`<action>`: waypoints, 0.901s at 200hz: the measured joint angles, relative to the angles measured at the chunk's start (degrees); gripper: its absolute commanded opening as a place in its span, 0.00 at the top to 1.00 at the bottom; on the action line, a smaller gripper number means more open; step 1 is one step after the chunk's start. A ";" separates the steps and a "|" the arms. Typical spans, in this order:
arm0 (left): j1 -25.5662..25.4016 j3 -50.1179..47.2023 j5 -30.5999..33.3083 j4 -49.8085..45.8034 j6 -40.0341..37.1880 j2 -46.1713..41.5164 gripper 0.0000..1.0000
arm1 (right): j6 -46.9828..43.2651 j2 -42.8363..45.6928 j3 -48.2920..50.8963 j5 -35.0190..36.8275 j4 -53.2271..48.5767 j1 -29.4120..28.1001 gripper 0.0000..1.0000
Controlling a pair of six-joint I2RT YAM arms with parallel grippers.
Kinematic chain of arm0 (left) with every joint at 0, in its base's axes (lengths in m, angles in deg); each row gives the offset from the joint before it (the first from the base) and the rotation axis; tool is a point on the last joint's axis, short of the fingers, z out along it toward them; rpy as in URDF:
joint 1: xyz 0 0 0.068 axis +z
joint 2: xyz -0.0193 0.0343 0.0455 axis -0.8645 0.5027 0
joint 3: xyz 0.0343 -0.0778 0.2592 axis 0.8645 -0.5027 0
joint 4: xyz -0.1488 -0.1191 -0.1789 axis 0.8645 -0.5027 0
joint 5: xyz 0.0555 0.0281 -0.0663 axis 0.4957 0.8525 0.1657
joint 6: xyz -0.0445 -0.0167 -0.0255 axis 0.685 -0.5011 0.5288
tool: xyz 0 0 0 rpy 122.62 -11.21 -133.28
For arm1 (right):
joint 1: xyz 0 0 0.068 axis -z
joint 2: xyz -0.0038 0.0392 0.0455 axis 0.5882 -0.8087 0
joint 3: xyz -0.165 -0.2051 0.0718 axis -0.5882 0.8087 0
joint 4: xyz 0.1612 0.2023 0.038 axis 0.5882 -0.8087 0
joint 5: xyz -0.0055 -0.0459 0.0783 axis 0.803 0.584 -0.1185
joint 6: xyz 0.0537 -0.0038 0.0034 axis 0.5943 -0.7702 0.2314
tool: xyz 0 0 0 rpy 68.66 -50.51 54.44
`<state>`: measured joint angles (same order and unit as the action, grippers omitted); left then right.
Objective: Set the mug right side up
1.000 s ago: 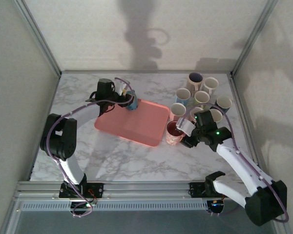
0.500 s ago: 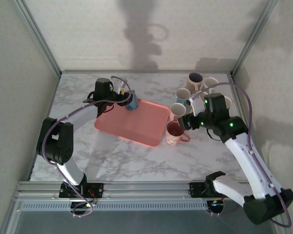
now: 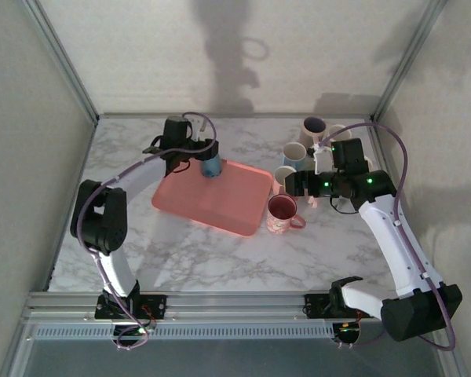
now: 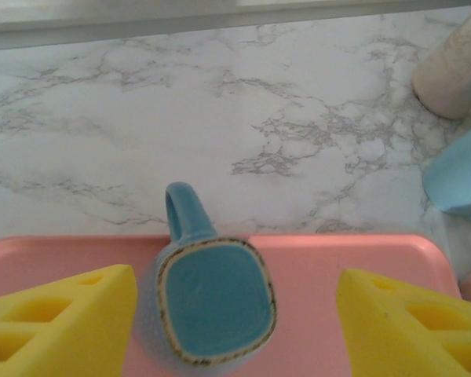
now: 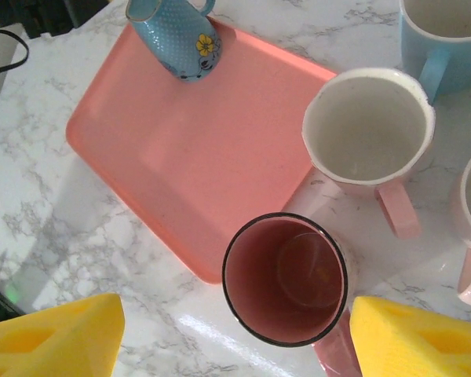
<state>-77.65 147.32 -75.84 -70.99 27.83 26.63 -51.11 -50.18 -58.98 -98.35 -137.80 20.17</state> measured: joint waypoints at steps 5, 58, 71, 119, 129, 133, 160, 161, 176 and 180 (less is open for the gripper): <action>-0.44 1.27 0.68 -0.92 0.33 0.76 0.32 | 0.02 0.00 0.00 -0.31 0.02 0.15 0.23; -3.91 12.68 9.62 -10.69 2.25 8.92 0.32 | 0.00 0.00 0.09 -2.54 0.72 2.75 0.22; -4.48 15.17 10.97 -12.90 2.45 10.60 0.32 | 0.00 0.00 0.37 -3.15 1.03 3.54 0.22; -5.27 18.95 14.10 -17.38 2.97 13.05 0.32 | 0.00 0.00 1.07 -5.31 1.88 5.55 0.22; -5.40 19.32 14.93 -17.94 2.97 13.29 0.32 | 0.00 0.00 1.11 -5.55 2.08 5.90 0.22; -5.44 19.47 15.21 -18.12 2.95 13.33 0.32 | 0.00 0.00 1.11 -5.70 2.14 5.97 0.22; -5.86 20.59 16.98 -19.69 2.95 13.99 0.32 | 0.02 0.00 1.22 -6.73 2.38 6.54 0.22; -5.88 20.61 17.05 -19.71 2.95 14.03 0.32 | 0.02 0.00 1.25 -6.78 2.40 6.56 0.22; -6.10 20.92 18.12 -20.00 2.93 14.29 0.32 | 0.02 0.00 1.44 -6.97 2.60 6.62 0.21; -6.16 20.96 18.32 -20.11 2.93 14.34 0.32 | 0.04 0.00 1.53 -6.99 2.64 6.62 0.21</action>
<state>-83.81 168.28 -57.52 -91.10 30.76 40.97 -51.07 -50.18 -57.45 -105.34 -135.16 26.79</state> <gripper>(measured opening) 0.679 0.786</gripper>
